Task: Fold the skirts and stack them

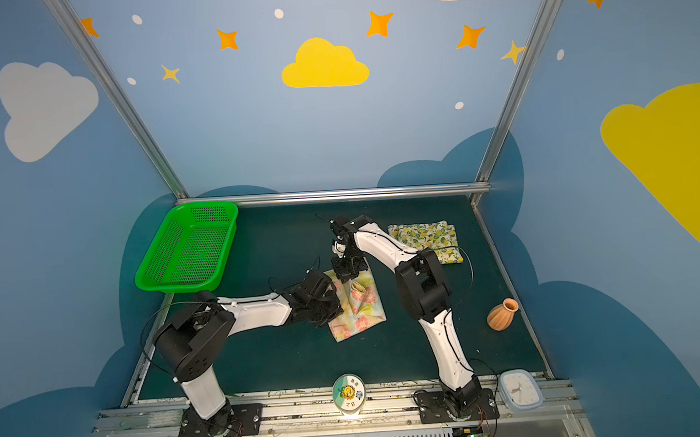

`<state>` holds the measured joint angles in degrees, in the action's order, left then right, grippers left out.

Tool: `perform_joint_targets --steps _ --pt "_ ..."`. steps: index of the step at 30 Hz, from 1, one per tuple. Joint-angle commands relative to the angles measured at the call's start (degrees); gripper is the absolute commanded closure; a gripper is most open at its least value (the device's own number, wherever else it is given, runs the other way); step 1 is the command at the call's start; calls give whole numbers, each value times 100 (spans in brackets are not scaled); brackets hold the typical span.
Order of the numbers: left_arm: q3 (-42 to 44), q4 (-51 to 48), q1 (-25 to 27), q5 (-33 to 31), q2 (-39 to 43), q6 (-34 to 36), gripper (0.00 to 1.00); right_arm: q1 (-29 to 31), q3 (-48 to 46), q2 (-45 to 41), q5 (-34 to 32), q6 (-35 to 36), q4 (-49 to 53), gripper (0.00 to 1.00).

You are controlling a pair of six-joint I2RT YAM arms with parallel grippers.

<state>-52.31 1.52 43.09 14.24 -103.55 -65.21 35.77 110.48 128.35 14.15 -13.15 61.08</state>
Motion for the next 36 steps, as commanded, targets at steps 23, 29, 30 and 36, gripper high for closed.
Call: perform_joint_targets --steps 23,29,30,36 --pt "223 -1060 -539 -287 798 800 96 92 -694 -1012 -408 -393 362 100" --pt "279 -895 -539 -262 480 834 96 192 -668 -970 -418 -517 462 100" --pt "291 -858 -531 -255 442 830 96 208 -670 -970 -429 -543 466 100" --pt "411 -700 -532 -247 328 773 96 323 -703 -926 -296 -809 393 100"
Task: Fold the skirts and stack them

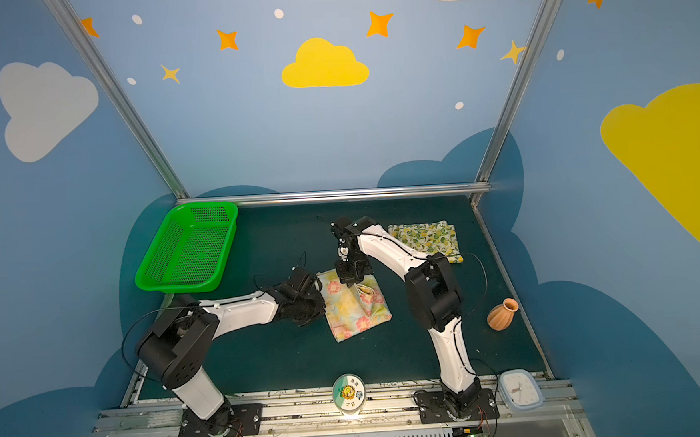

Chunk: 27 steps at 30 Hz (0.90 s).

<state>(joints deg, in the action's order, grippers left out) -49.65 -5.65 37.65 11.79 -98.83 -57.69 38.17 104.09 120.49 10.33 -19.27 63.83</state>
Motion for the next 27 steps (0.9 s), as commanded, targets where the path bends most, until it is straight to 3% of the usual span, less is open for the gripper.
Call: perform_joint_targets --steps 1,27 --pt "164 29 11 -2 -137 13 96 98 -78 -118 122 -260 83 100" --pt "277 20 39 -2 -41 -5 96 182 -803 168 1021 -1568 -1001 100"
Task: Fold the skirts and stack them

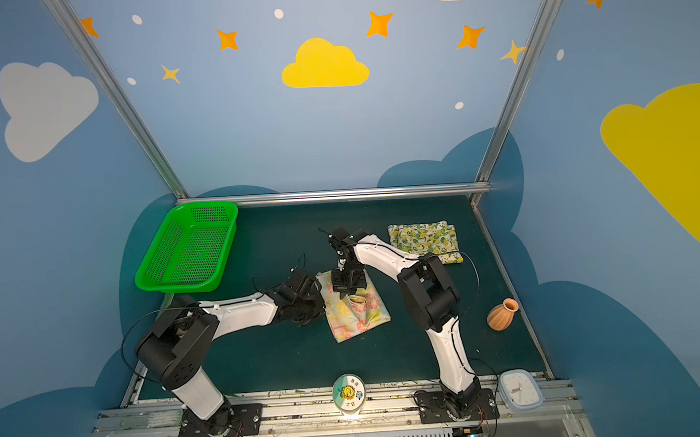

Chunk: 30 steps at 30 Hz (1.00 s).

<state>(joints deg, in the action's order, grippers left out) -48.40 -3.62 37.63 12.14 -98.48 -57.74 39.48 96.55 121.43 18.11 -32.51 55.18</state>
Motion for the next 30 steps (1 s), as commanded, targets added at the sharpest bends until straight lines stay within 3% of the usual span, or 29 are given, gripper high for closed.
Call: perform_joint_targets --steps 1,21,30 --pt "147 -185 47 -37 -78 -1 96 50 -66 79 262 -282 -176 100" --pt "99 -196 132 -37 -101 -36 96 -29 129 269 70 -729 -271 100" --pt "94 -218 140 -40 -69 -29 96 -60 -11 -59 -232 -818 -310 100"
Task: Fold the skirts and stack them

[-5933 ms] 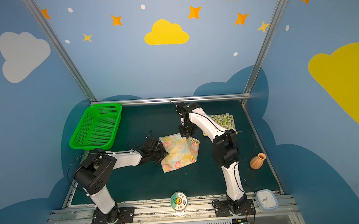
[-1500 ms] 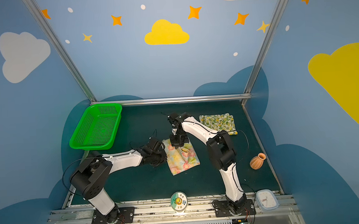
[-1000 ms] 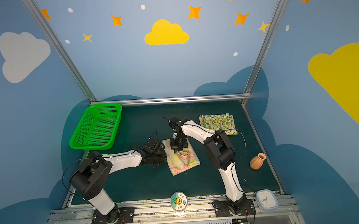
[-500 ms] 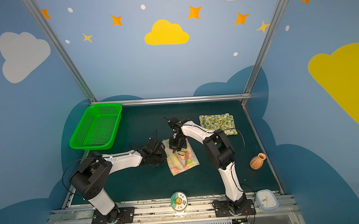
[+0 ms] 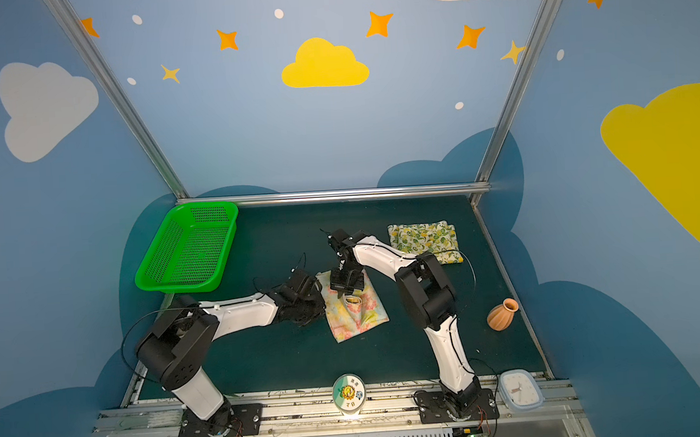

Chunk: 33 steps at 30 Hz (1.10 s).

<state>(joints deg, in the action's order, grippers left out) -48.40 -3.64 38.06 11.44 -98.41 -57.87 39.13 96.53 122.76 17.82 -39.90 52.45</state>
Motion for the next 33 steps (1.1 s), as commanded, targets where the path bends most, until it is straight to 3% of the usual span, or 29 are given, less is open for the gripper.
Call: perform_joint_targets --steps 1,16,24,33 --pt "93 -216 96 32 -82 -14 96 -29 -20 -204 -218 -77 -46 100" --pt "292 -98 96 -176 420 -109 96 -47 -138 37 -78 -167 -346 99" --pt "561 -206 -40 -503 1385 -312 96 -38 -283 16 52 -246 -520 66" --pt "737 -576 -345 -670 2076 -297 96 -7 -340 -323 232 -360 -535 51"
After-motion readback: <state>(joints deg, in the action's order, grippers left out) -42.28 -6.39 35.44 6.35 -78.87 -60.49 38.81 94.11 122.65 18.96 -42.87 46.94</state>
